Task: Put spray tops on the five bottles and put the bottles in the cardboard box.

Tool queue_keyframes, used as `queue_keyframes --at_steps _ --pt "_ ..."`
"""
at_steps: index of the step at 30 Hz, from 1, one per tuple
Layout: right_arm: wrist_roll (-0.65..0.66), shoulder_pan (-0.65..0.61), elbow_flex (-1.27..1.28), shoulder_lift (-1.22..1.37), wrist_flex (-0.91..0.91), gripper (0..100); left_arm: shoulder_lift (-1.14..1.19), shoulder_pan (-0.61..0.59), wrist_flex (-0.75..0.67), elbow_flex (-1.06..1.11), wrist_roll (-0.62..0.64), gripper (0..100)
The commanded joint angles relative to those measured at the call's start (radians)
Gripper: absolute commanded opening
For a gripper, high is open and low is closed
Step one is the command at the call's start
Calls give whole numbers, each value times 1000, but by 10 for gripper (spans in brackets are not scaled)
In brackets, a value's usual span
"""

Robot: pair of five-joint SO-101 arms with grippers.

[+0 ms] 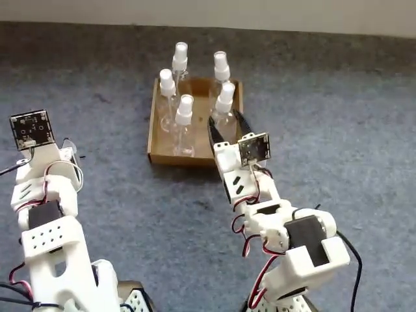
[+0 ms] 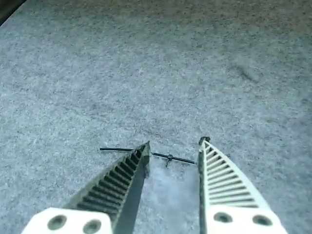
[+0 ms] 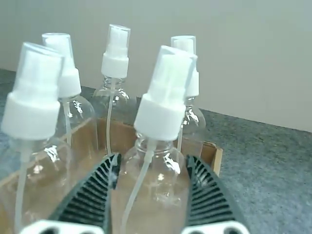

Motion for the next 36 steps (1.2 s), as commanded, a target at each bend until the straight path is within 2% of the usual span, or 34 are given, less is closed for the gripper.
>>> queue_keyframes --at_steps 1,4,8,14,24,30,36 --pt "15 8 -1 -10 -13 11 -7 -5 -18 -7 9 157" --pt "74 7 -1 -10 -13 11 -7 -5 -18 -7 9 157" --pt "71 7 -1 -10 -13 22 -7 -5 -18 -7 9 157" --pt "72 7 -1 -10 -10 142 -7 -5 -18 -7 9 157" --pt "74 7 -1 -51 -5 142 -7 -5 -18 -7 9 157" --pt "71 5 -1 -185 174 146 -7 -5 -18 -8 11 157" --pt "71 -42 -1 -240 275 146 -7 -5 -17 -8 11 157"
